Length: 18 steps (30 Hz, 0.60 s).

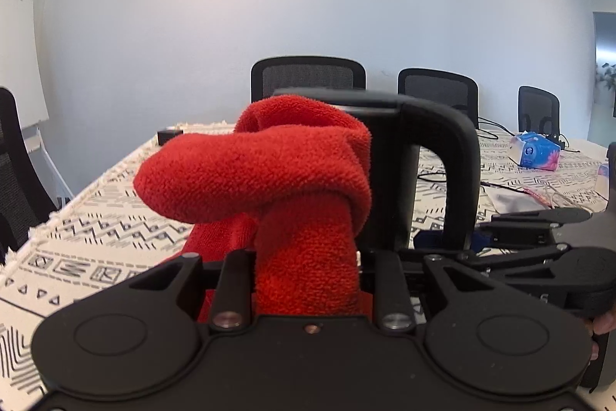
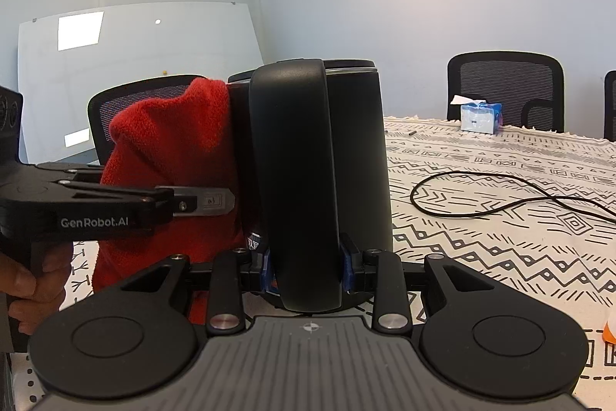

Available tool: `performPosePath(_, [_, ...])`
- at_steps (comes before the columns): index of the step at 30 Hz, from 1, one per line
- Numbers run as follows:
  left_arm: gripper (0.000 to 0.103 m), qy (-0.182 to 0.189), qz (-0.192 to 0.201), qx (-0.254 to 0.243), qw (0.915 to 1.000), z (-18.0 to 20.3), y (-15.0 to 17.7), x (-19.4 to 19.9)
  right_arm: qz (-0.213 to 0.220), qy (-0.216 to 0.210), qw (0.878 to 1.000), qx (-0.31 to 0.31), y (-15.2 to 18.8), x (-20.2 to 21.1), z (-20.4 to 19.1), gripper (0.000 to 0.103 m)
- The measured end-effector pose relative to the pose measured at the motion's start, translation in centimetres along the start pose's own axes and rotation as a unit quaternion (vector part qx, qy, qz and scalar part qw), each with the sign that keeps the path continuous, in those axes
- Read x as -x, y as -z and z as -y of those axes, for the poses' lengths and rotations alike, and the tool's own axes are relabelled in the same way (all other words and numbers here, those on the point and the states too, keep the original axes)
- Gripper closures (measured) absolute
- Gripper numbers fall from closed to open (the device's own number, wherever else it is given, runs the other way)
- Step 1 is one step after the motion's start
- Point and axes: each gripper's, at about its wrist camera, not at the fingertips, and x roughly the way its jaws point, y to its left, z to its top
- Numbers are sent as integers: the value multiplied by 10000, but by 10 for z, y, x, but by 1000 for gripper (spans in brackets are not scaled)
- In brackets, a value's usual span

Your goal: Clean container

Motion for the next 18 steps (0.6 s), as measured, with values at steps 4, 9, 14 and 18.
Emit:
performPosePath(4, [74,-8,76,-8,10000,-3,-7,7,0,5,10000,8,0,0,0,72])
performPosePath(9, [74,7,190,-26,9998,0,-11,9,1,2,10000,9,-1,0,1,72])
performPosePath(14, [74,7,26,56,10000,1,-1,2,3,1,10000,13,-2,-1,3,72])
performPosePath(18, [74,17,64,89,9999,-1,-5,5,1,-4,10000,13,-2,-2,4,72])
